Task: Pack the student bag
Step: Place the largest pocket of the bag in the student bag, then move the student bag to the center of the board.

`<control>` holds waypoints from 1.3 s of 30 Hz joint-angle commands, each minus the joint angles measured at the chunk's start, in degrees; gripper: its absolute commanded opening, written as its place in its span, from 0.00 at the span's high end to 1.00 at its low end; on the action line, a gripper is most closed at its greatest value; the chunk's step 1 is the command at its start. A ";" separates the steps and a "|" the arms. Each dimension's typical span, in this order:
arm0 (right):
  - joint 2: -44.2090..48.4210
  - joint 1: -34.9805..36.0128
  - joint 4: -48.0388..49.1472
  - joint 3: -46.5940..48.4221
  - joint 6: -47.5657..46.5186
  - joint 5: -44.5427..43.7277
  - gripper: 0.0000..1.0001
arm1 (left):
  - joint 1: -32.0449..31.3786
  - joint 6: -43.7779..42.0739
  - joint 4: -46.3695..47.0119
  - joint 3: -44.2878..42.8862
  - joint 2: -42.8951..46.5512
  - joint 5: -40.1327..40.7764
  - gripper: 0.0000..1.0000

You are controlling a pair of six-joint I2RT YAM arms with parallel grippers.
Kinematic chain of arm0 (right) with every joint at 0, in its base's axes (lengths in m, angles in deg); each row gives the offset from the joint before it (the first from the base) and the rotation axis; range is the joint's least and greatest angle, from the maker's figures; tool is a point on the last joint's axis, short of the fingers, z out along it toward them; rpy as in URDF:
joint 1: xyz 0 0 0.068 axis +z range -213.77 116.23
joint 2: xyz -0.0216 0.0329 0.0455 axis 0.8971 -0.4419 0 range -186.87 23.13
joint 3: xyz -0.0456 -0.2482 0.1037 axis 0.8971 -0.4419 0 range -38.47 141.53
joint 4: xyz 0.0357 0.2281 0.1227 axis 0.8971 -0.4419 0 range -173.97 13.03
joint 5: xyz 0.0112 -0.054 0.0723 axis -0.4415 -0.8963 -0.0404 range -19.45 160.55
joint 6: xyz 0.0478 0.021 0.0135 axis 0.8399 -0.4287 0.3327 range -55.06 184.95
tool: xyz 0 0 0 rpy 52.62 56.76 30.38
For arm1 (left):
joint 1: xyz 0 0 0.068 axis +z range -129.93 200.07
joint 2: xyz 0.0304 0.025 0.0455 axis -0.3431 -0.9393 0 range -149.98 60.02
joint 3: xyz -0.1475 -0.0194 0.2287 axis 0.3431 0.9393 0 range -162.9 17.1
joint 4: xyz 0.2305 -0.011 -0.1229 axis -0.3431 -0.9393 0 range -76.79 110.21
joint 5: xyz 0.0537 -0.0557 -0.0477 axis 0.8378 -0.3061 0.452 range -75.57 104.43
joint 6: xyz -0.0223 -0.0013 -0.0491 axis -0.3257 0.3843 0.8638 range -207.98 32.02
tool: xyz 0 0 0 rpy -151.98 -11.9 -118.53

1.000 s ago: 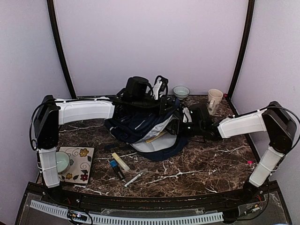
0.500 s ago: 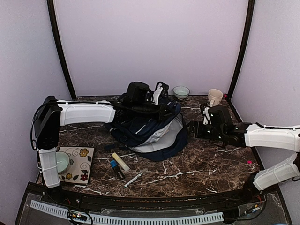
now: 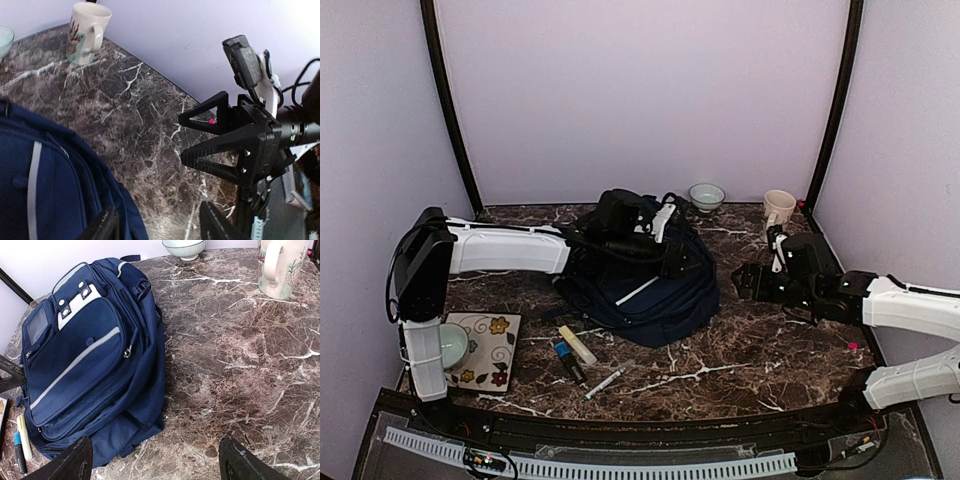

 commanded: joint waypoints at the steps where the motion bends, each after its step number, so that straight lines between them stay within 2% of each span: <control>1: 0.65 -0.29 1.19 -0.47 1.08 1.70 0.12 | -0.30 -3.42 0.25 0.88 4.66 1.47 0.36; 2: 0.72 -0.29 1.29 -0.50 1.19 2.16 0.12 | -0.30 -3.92 0.01 1.17 5.17 1.92 0.30; 6: 1.32 -0.29 1.83 -0.98 1.31 4.73 0.12 | -0.30 -5.01 -0.97 3.00 7.27 3.89 0.21; 9: 1.53 -0.27 3.47 -1.98 1.39 7.55 0.12 | -0.30 -6.56 -2.33 5.59 9.95 7.89 0.20; 13: -0.17 -0.09 6.33 -2.92 2.18 12.23 0.12 | -0.30 -9.28 -6.72 11.18 16.16 18.47 0.20; 16: -1.94 0.46 7.93 -3.41 3.05 13.19 0.13 | 0.10 -10.06 -9.63 16.00 22.49 26.75 0.20; 24: -7.43 5.87 13.77 -3.29 2.77 14.13 0.16 | 4.49 -7.70 -15.02 26.38 32.35 41.22 0.20; 31: -12.44 12.94 15.26 -1.51 0.13 11.34 0.22 | 8.82 -3.30 -13.84 34.60 39.17 42.58 0.19; 39: -16.13 21.08 18.39 -1.53 -8.14 7.44 0.22 | 9.67 -1.82 -10.05 41.92 44.63 44.24 0.18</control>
